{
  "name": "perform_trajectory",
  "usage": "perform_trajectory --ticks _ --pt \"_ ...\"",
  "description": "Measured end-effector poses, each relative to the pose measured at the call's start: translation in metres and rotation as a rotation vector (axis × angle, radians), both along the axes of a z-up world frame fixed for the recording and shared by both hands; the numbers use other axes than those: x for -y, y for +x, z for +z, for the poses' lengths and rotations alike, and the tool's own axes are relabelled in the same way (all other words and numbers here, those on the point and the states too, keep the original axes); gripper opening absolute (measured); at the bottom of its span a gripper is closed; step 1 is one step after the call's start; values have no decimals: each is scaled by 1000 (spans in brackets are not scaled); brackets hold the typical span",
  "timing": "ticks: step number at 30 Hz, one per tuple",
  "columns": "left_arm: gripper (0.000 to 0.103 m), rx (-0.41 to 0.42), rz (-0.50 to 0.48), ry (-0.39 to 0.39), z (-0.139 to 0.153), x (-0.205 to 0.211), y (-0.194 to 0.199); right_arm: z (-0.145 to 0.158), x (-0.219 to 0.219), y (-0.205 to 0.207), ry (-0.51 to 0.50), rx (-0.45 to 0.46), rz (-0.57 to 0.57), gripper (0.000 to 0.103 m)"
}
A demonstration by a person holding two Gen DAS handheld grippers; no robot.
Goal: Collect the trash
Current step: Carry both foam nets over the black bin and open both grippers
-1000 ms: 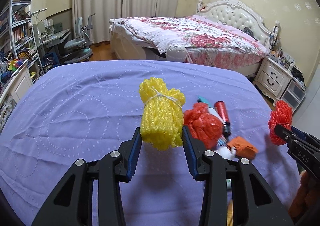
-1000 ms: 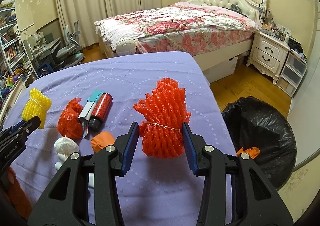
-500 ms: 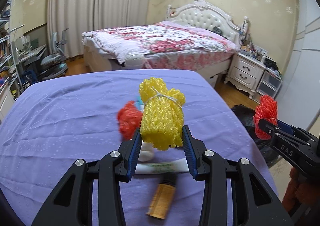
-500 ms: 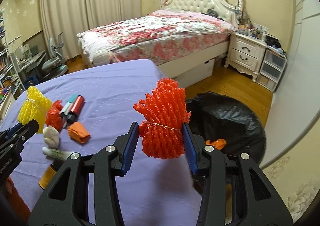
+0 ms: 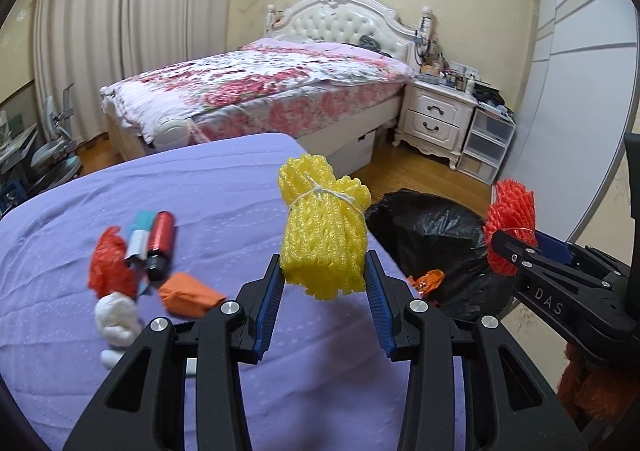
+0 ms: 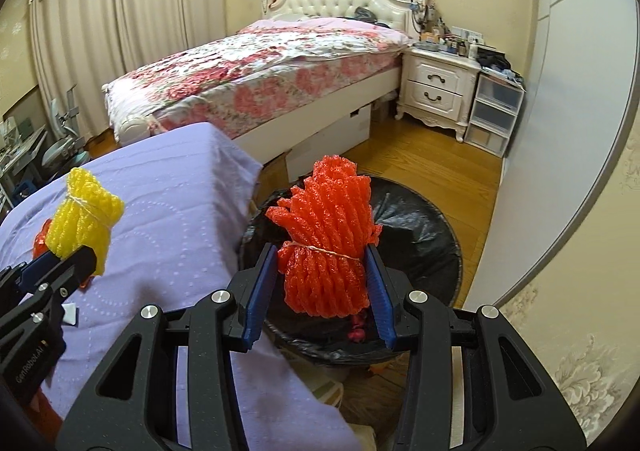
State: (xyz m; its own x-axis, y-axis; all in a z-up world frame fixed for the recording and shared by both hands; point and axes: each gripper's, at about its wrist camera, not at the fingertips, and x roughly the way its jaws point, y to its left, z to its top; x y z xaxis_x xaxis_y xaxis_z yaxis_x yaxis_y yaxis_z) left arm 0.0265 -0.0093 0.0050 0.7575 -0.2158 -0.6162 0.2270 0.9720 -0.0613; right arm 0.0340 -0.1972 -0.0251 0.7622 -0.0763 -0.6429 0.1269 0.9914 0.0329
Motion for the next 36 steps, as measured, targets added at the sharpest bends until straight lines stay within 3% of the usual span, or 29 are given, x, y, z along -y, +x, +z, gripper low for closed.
perform_trajectory --ticks 12,30,36 --pt "41 -23 -63 49 -17 48 33 -13 32 16 15 -12 -66 43" --pt "41 -31 -100 114 -28 84 61 -24 52 34 41 -31 -118 43" --pt "62 -34 -90 113 -27 84 62 -26 52 39 32 -37 -131 54"
